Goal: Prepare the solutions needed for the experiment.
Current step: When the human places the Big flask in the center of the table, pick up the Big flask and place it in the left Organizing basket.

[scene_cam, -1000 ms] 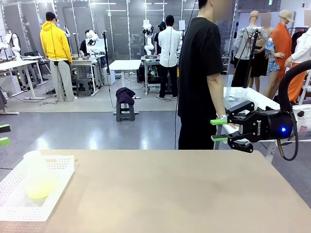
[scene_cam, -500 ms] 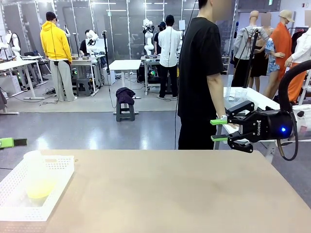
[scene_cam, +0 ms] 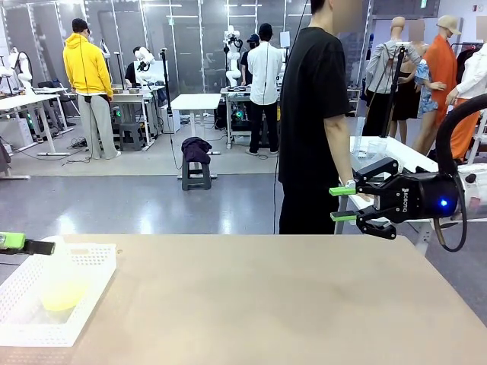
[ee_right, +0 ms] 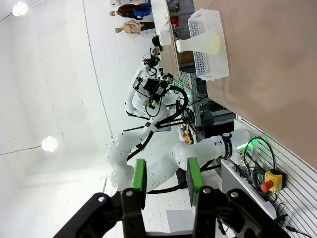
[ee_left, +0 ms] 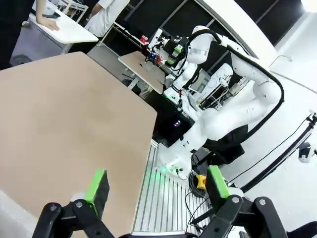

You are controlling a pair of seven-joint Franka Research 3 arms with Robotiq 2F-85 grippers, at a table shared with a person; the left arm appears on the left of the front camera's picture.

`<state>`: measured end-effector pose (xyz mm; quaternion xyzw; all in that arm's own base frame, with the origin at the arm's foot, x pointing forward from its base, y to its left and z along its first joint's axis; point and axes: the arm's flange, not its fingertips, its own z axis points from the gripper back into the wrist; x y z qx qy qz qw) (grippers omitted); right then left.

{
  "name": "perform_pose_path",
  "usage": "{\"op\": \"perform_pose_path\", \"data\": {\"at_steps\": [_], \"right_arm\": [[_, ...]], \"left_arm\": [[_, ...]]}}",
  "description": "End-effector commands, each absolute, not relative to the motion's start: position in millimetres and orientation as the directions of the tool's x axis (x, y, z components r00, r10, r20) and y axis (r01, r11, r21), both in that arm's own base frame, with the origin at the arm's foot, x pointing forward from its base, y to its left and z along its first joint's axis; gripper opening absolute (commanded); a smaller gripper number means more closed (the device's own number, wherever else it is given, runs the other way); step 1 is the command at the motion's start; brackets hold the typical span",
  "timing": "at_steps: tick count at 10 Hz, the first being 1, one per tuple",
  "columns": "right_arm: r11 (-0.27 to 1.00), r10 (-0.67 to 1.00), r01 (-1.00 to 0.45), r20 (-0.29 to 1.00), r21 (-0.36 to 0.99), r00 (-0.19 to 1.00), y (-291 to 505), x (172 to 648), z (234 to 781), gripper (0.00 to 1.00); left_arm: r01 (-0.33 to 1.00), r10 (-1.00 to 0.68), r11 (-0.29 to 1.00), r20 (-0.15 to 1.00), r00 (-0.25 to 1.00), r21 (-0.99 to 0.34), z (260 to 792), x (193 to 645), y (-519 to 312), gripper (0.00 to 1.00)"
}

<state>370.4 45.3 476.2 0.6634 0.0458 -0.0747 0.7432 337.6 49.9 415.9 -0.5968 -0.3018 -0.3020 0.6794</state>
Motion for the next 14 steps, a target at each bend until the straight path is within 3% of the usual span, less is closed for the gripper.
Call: {"op": "perform_pose_path", "data": {"at_steps": [1, 3, 4, 5, 8, 9, 14], "right_arm": [[0.094, -0.048, 0.169, -0.165, 0.981, 0.985, 46, 370, 478, 0.43], [0.094, -0.048, 0.169, -0.165, 0.981, 0.985, 46, 370, 478, 0.43], [0.094, -0.048, 0.169, -0.165, 0.981, 0.985, 46, 370, 478, 0.43], [0.094, -0.048, 0.169, -0.165, 0.981, 0.985, 46, 370, 478, 0.43], [0.094, -0.048, 0.169, -0.165, 0.981, 0.985, 46, 370, 478, 0.43], [0.094, -0.048, 0.169, -0.165, 0.981, 0.985, 46, 370, 478, 0.43], [0.094, -0.048, 0.169, -0.165, 0.981, 0.985, 46, 370, 478, 0.43]], "left_arm": [[0.776, -0.063, 0.101, 0.775, 0.629, -0.622, 418, 339, 47, 1.00], [0.507, -0.042, -0.014, 0.507, 0.861, -0.862, 424, 327, 36, 1.00], [0.358, -0.010, -0.073, 0.360, 0.933, -0.931, 430, 324, 32, 1.00], [0.309, 0.008, -0.078, 0.309, 0.951, -0.948, 431, 325, 29, 1.00], [0.211, 0.028, -0.031, 0.210, 0.977, -0.977, 429, 331, 23, 1.00], [0.268, -0.009, -0.077, 0.269, 0.963, -0.960, 423, 331, 33, 1.00], [0.268, -0.009, -0.077, 0.269, 0.963, -0.960, 423, 331, 33, 1.00]]}}
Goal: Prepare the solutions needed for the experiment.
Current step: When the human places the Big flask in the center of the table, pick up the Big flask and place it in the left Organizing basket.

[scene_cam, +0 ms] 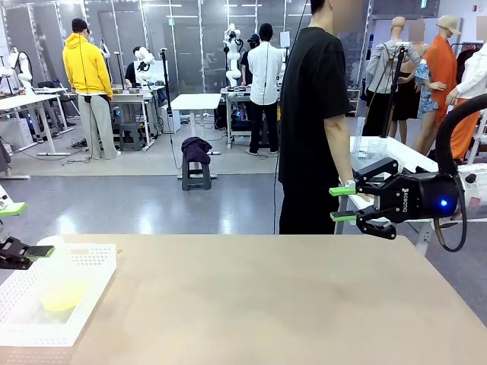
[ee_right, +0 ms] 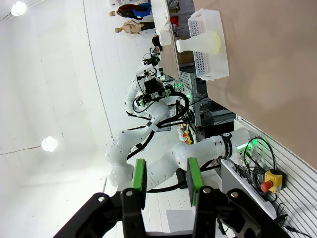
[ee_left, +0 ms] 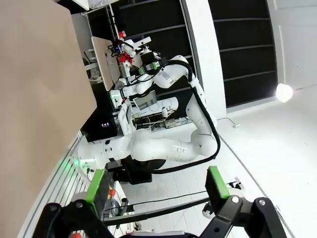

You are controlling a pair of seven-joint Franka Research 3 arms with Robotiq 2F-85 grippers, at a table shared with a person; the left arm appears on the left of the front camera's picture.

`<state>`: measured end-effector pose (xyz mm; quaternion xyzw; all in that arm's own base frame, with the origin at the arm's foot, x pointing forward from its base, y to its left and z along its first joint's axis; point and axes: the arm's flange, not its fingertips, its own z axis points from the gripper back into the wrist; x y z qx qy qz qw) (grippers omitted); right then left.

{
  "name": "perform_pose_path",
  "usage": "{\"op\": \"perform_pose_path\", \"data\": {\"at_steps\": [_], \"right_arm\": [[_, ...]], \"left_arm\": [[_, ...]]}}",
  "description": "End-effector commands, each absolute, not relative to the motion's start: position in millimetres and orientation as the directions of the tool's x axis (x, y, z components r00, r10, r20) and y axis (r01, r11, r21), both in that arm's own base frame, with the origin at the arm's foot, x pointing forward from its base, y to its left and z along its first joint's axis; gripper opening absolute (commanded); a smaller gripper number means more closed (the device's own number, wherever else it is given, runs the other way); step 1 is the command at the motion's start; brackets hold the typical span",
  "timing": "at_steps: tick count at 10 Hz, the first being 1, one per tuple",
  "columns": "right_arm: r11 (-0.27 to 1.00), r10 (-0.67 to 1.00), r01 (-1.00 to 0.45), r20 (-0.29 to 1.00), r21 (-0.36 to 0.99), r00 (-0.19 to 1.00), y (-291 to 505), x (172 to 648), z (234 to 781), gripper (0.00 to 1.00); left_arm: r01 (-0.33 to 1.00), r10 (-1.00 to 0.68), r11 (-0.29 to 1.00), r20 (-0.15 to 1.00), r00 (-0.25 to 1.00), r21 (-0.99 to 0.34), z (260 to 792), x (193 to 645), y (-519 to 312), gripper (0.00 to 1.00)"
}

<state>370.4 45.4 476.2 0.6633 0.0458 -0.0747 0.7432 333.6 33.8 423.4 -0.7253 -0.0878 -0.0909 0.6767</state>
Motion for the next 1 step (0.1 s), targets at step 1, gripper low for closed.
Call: {"op": "perform_pose_path", "data": {"at_steps": [1], "right_arm": [[0.094, -0.048, 0.169, -0.165, 0.981, 0.985, 45.8, 369.5, 478.5, 0.43]], "left_arm": [[0.268, -0.009, -0.077, 0.269, 0.963, -0.960, 422.9, 331.5, 33.3, 1.00]]}}
